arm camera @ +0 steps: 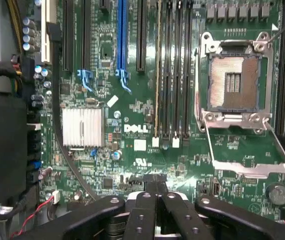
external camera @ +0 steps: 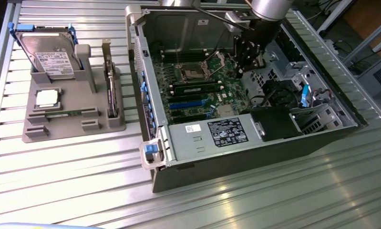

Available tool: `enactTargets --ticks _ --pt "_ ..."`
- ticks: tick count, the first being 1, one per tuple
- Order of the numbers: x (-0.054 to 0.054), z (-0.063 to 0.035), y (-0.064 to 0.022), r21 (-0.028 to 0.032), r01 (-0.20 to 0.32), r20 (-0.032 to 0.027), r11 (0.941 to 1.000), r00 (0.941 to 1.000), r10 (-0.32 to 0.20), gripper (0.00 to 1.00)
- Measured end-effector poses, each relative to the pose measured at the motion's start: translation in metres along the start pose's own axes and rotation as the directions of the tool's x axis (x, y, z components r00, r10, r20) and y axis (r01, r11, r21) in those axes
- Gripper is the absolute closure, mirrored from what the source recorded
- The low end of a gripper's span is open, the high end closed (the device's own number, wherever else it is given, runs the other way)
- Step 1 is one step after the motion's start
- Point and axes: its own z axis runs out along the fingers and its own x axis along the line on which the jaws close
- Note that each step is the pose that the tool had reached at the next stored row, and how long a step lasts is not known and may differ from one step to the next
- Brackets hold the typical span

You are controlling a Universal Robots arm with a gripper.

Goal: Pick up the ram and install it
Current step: 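Insert the ram into the slot, then press down the ram until it locks into place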

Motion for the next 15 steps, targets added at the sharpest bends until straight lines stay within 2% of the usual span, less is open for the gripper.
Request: enactTargets --ticks 5,10,11,13,15 --pt "0.0 -0.0017 -0.0006 0.0013 0.0 -0.0004 1.0 1.0 0.0 0.9" --pt "0.003 -0.0231 -0.0029 -0.0005 0.0 -0.0001 1.0 1.0 0.0 0.9" --pt "0.003 -0.0298 -0.0032 -0.0008 0.0 -0.0002 1.0 1.0 0.0 0.9" --pt "0.004 -0.0297 -0.0124 -0.0032 0.0 0.0014 1.0 1.0 0.0 0.9" --pt "0.004 -0.0298 -0.0123 -0.0034 0.0 0.0013 1.0 1.0 0.0 0.9"
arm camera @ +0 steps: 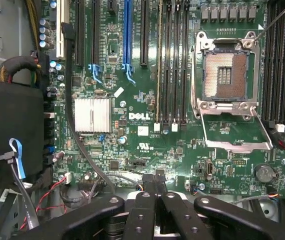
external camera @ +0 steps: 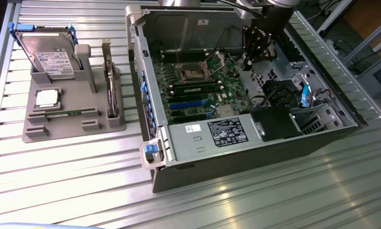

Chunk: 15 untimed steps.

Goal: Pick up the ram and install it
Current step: 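Press down the ram until it locks into place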

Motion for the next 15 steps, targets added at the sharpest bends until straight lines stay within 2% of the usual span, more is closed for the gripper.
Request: enactTargets --ticks 1,3,5,6,10,15 --pt "0.0 0.0001 0.0019 0.0001 0.0 0.0 1.0 1.0 0.0 0.9" --pt "-0.001 0.003 0.0179 0.0001 0.0 0.0003 1.0 1.0 0.0 0.9" --pt "-0.002 0.0079 0.0304 0.0001 0.0 0.0001 1.0 1.0 0.0 0.9" --pt "-0.002 0.0122 0.0403 0.0 0.0 0.0001 1.0 1.0 0.0 0.9" --pt "-0.003 0.0213 0.051 0.0 0.0 0.0002 1.0 1.0 0.0 0.9" --pt "-0.005 0.0431 0.0519 0.0 0.0 0.0001 1.0 1.0 0.0 0.9"
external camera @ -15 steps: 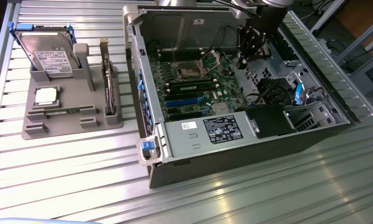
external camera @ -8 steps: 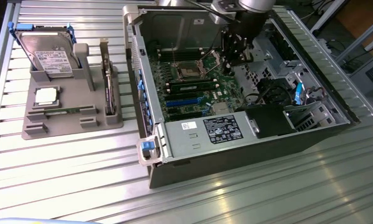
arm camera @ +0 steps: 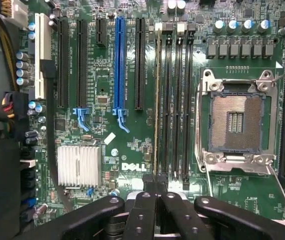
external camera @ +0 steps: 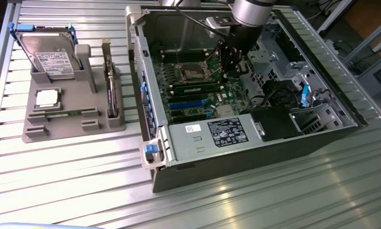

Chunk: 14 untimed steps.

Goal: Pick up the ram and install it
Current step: 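Press down the ram until it locks into place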

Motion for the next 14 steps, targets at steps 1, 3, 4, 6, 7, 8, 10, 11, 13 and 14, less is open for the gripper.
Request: enactTargets --ticks 1,3,4,6,7,8,10,11,13,14 --pt "-0.001 0.0037 0.001 0.0 0.0 0.0001 1.0 1.0 0.0 0.9" --pt "-0.003 0.0121 0.0019 -0.0003 0.0 -0.0009 1.0 1.0 0.0 0.9" --pt "-0.003 0.0132 0.0019 -0.0002 0.0 -0.0006 1.0 1.0 0.0 0.9" --pt "-0.003 0.0114 0.0019 0.0014 0.0 0.0011 1.0 1.0 0.0 0.9" --pt "-0.002 0.0057 0.002 0.0013 0.0 0.0004 1.0 1.0 0.0 0.9" --pt "-0.002 0.0005 0.0021 0.0011 0.0 -0.0004 1.0 1.0 0.0 0.9" --pt "-0.002 0.0 0.0053 0.0019 0.0 0.0017 1.0 1.0 0.0 0.9" --pt "-0.002 0.0001 0.0094 0.002 0.0 0.0044 1.0 1.0 0.0 0.9" --pt "-0.002 0.0006 0.0192 0.0023 0.0 0.0091 1.0 1.0 0.0 0.9" --pt "-0.002 0.0009 0.0237 0.0023 0.0 0.0104 1.0 0.9999 0.0 0.9"
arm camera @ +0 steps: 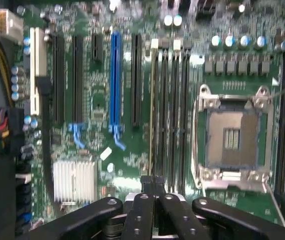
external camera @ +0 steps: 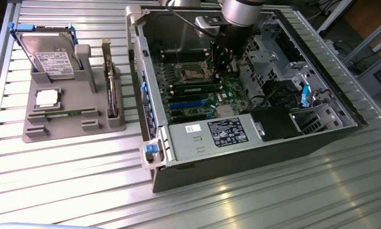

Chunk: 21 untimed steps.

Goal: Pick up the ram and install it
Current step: 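Press down the ram until it locks into place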

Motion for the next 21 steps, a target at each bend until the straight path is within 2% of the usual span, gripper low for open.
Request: enactTargets --ticks 2,3,6,12,13,14,16,18,20,21 --pt "0.0 0.0006 0.0089 -0.0001 0.0 0.0012 1.0 1.0 0.0 0.9" --pt "0.0 0.0014 0.0181 0.0 0.0 0.0023 1.0 1.0 0.0 0.9" --pt "-0.001 0.0035 0.0373 0.0001 0.0 0.0034 1.0 1.0 0.0 0.9" --pt "-0.002 0.0065 0.0662 0.0003 0.0 0.0062 1.0 1.0 0.0 0.9" --pt "-0.002 0.0073 0.0755 0.0002 0.0 0.0088 1.0 1.0 0.0 0.9" --pt "-0.002 0.0091 0.0767 0.0005 0.0 0.0196 1.0 0.9998 0.0 0.9" --pt "-0.003 0.0118 0.0767 0.0002 0.001 0.0279 1.0 0.9996 -0.001 0.9" --pt "-0.003 0.0123 0.0764 0.0008 0.001 0.0393 1.0 0.9992 -0.001 0.9" --pt "-0.003 0.0128 0.076 0.0011 0.001 0.0446 1.0 0.999 -0.001 0.9" --pt "-0.003 0.0131 0.076 0.0011 0.0 0.0451 1.0 0.999 0.0 0.9"
